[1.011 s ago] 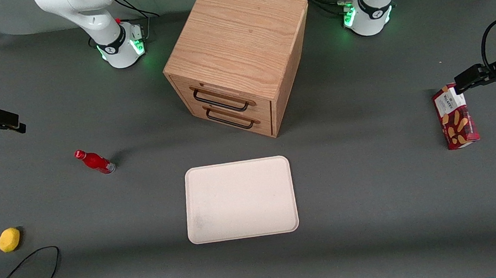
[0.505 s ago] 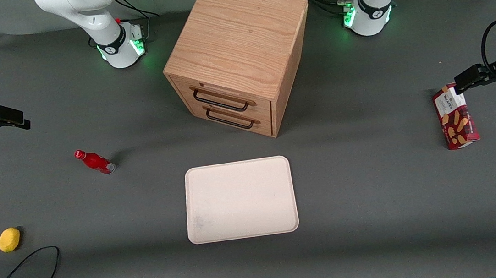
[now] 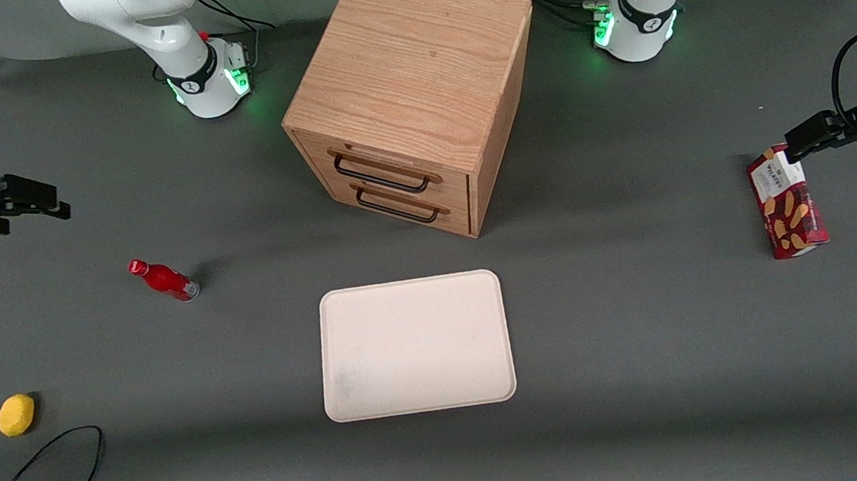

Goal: Open upper drawer
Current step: 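Move the right gripper toward the upper drawer's black handle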

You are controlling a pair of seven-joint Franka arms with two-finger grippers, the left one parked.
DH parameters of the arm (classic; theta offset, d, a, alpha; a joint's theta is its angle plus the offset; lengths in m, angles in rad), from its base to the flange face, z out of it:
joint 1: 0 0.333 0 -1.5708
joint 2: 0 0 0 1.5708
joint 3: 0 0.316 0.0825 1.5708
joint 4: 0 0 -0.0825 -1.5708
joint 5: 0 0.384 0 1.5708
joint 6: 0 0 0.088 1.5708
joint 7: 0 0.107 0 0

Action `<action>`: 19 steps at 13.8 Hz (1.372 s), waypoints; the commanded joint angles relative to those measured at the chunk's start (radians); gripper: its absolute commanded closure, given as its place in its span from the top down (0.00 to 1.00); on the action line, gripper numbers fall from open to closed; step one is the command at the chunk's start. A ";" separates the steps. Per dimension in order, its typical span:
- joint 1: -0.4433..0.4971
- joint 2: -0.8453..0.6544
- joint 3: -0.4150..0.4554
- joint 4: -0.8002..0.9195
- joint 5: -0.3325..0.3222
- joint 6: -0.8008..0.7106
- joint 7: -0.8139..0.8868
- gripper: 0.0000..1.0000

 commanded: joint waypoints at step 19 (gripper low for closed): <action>0.481 0.230 0.020 0.102 0.051 0.117 -0.201 1.00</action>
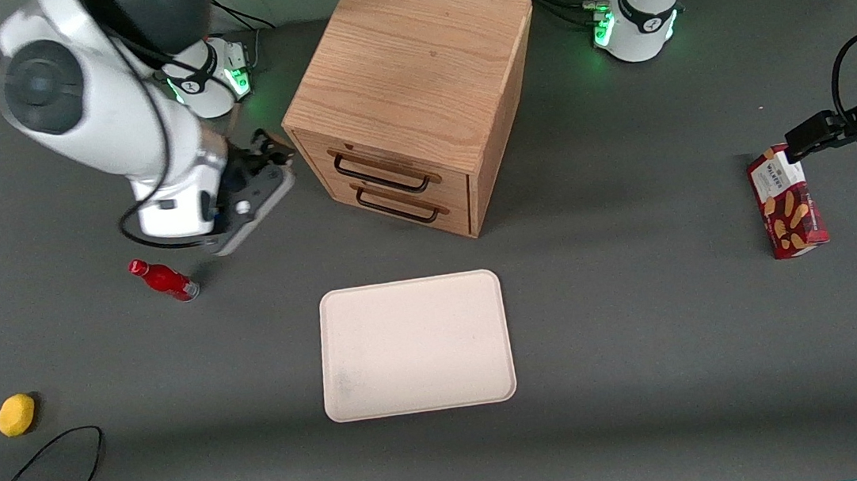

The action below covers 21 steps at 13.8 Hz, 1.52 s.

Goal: Open upper drawer

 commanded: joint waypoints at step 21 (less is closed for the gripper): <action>0.123 0.127 -0.009 -0.132 0.135 0.197 -0.191 1.00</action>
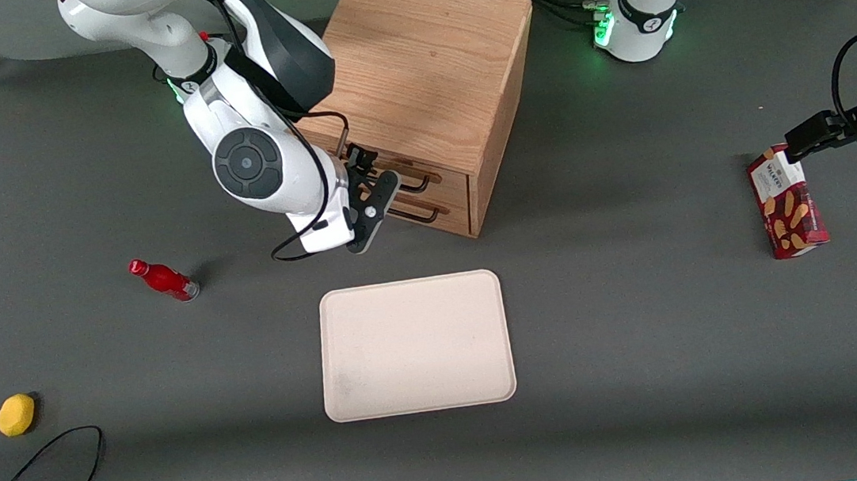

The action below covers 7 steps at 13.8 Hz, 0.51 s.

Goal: Open upper drawer

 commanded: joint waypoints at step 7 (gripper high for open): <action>0.027 -0.023 -0.010 -0.088 0.063 0.059 -0.035 1.00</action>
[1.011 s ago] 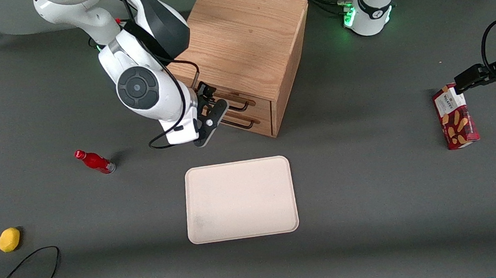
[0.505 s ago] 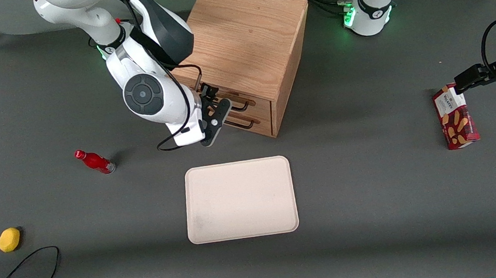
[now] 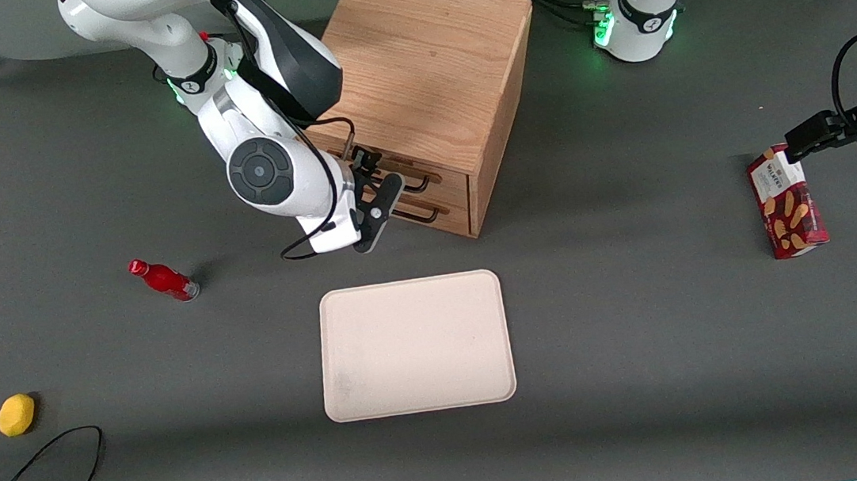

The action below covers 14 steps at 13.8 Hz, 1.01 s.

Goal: Open upper drawer

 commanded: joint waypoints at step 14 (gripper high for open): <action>0.016 0.008 -0.013 -0.069 0.041 0.126 -0.090 1.00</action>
